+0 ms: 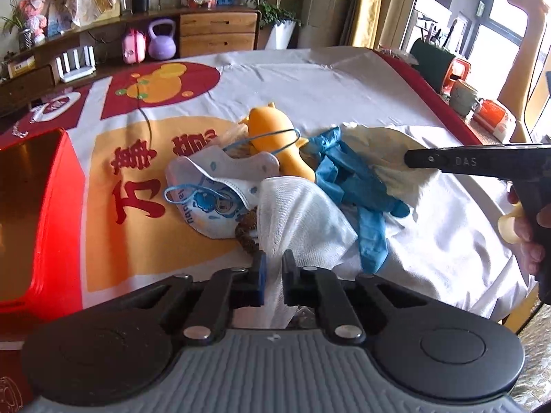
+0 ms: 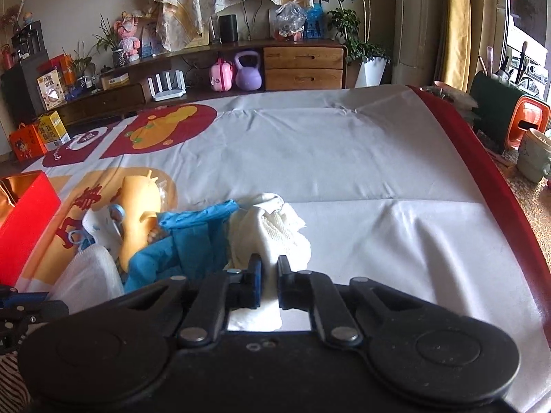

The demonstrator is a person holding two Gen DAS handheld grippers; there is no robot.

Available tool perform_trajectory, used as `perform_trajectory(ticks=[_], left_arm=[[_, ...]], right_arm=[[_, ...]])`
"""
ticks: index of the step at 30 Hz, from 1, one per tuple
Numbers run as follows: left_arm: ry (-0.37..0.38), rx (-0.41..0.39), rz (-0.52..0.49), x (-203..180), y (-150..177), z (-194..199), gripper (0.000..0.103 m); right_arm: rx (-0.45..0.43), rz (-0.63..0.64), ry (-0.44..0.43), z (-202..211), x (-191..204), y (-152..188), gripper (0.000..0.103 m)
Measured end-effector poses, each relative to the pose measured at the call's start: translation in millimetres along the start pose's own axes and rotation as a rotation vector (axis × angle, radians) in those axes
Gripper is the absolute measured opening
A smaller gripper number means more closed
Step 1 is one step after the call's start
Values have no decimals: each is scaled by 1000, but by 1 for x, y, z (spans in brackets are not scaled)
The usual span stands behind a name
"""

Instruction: Organize soft objects

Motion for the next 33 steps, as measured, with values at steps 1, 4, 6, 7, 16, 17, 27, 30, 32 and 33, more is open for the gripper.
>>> perform_trajectory(ticks=[1,4,6,7,16,17,27,30,32,33], left_arm=[[0,-5,5,0,-1,2,7],[2,-24,20,1,-4,10,6],[3,-41,34,2,-8,16,6],[4,-48,39,2,-9,19,6],[15,-81,93,10,-13,37,6],[17,-82,99,10,-13,38,6],[9,-72,107,11,-6,37,6],[12,-69,109,10,-5,35,6],[12,-68,107,10,-5,34,6],[13,-67,109,10,-5,34,6]], right_arm=[[-9,2,-3,4,0,-1,8],[-38,4,-8,18,0,-6,7],[-51,11,-12,24,1,-9,7],[-52,23,-9,26,2,-9,7],[-40,121,-6,48,10,14,7],[-47,140,4,51,10,15,8],[54,130,72,36,-16,41,16],[39,116,71,40,-20,41,12],[22,118,72,44,-20,39,5],[6,116,74,47,-20,36,1]])
Point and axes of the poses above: each gripper's, at about its wrist camera, not at the fingertips, and z roughly against the way its jaws point, x to its left, y to its underside, the point moved 6 cm from there along -z, roughly the way its jaws point, and after that the axes turned 2 degrees about z, right-handed, at the moved point
